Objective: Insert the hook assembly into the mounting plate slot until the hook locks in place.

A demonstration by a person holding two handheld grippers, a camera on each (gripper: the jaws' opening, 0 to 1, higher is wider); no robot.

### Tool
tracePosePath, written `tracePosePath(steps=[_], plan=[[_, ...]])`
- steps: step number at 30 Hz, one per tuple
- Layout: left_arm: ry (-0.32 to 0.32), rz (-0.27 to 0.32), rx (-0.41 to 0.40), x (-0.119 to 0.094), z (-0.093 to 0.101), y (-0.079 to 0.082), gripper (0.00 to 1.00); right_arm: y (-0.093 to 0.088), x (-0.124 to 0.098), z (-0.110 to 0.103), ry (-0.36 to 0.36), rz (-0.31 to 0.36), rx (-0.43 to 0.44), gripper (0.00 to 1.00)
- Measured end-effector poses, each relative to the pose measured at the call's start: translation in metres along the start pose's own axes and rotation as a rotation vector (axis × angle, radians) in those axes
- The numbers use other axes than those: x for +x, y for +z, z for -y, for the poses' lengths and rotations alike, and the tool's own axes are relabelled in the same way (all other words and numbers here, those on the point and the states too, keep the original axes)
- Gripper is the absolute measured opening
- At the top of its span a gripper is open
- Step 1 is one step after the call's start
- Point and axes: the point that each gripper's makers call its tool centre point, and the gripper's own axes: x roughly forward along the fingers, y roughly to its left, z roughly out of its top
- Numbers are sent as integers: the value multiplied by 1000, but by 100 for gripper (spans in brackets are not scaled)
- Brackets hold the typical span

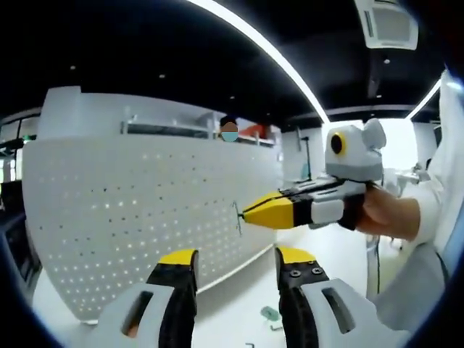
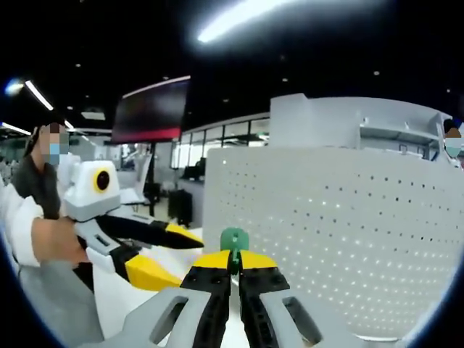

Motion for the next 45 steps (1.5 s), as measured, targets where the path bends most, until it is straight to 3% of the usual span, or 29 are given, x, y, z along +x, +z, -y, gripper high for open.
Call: tracePosePath(steps=[18, 37, 45], plan=[[29, 1, -34, -3, -7, -1, 77, 7, -12, 49, -170, 19, -8, 1], [15, -11, -45, -5, -9, -8, 77, 48, -22, 129, -412, 116, -39, 1], [1, -17, -50, -5, -8, -12, 77, 63, -15, 153, -471, 146, -54, 1]])
